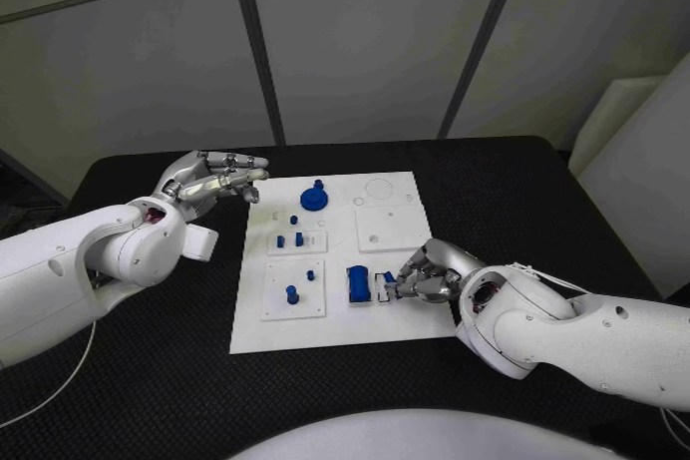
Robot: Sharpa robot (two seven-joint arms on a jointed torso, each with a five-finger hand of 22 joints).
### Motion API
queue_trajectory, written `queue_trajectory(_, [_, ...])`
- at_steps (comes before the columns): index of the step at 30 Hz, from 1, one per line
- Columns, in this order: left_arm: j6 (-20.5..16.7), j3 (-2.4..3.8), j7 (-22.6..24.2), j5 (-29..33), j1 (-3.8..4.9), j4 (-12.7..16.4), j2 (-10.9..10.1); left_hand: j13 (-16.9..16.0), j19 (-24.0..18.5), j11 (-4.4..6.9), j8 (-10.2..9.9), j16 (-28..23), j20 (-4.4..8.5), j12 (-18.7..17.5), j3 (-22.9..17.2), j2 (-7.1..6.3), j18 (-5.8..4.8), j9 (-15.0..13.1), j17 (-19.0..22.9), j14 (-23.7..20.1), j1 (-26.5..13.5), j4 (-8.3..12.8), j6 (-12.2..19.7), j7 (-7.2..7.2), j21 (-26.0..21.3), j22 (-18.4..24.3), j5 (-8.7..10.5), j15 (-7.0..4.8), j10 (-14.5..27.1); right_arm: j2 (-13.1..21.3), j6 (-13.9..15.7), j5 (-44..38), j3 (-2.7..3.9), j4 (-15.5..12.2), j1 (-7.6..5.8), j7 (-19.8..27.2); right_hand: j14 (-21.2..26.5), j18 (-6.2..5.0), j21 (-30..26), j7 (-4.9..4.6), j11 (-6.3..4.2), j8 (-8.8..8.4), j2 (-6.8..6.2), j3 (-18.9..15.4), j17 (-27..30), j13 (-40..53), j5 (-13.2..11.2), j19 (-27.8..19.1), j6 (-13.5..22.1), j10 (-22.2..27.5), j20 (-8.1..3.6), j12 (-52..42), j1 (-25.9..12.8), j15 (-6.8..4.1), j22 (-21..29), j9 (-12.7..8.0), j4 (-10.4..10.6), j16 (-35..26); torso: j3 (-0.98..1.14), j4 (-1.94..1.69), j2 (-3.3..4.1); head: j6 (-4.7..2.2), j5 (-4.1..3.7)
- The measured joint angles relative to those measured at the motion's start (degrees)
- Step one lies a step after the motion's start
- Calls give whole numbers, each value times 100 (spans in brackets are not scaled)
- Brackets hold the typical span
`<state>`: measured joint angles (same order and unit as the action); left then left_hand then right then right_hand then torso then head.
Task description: Assemble the parts on the task board
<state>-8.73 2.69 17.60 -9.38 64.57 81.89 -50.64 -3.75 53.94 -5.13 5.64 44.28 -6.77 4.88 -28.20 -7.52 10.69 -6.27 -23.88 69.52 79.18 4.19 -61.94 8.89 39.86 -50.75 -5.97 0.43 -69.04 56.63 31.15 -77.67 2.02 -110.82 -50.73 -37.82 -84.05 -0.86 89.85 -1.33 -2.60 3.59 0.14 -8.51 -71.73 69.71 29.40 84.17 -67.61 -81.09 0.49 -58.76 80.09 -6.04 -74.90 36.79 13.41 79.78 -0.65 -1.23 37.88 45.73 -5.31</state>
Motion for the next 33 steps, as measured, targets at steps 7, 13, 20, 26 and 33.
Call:
queue_trajectory(7, [0,0,0,0,0,1,4,0,0,0,0,0,0,0,0,0,0,0,0,0,0,0,0,0,0,0,0,0,0,-174,14,175,0,98,-1,7,-1,0,0,12,-27,0,-40,-38,-22,29,6,0,-51,-70,0,-30,-96,-1,0,0,132,0,4,0,1,2,9])
queue_trajectory(13, [0,0,-2,0,0,2,1,0,0,0,0,0,0,0,0,0,0,0,0,0,0,0,0,0,0,0,0,0,0,-211,-49,244,2,161,-3,-14,0,0,0,13,-39,19,-50,-96,-20,40,-41,0,-90,-82,0,-31,-241,-2,0,33,267,0,4,4,1,6,22])
queue_trajectory(20, [1,0,-5,0,0,3,1,0,0,0,0,0,0,0,0,0,0,1,-1,0,0,0,0,0,0,0,0,0,0,-230,-152,276,6,183,-7,-61,1,0,0,51,-48,72,-88,-149,15,11,-78,0,-167,-92,0,-31,-353,-3,0,71,320,-1,4,10,0,19,30])
queue_trajectory(26, [1,0,-8,0,0,3,1,0,0,0,0,0,0,0,0,0,0,1,-1,0,0,0,0,0,0,0,0,1,0,-240,-203,274,3,191,-7,-97,1,-1,0,43,-49,74,-96,-260,28,12,-382,-22,-232,-92,-21,2,-619,-3,0,101,324,-1,5,10,-3,22,28])
queue_trajectory(33, [1,0,-11,0,0,1,1,0,0,0,0,0,0,0,0,0,0,1,4,19,0,0,0,0,0,0,0,20,0,-252,-209,242,1,202,-4,-114,1,-1,0,42,-49,74,-240,-389,61,10,-1978,-22,-247,-92,-21,41,-1121,-2,0,183,334,-13,6,13,-3,19,23])
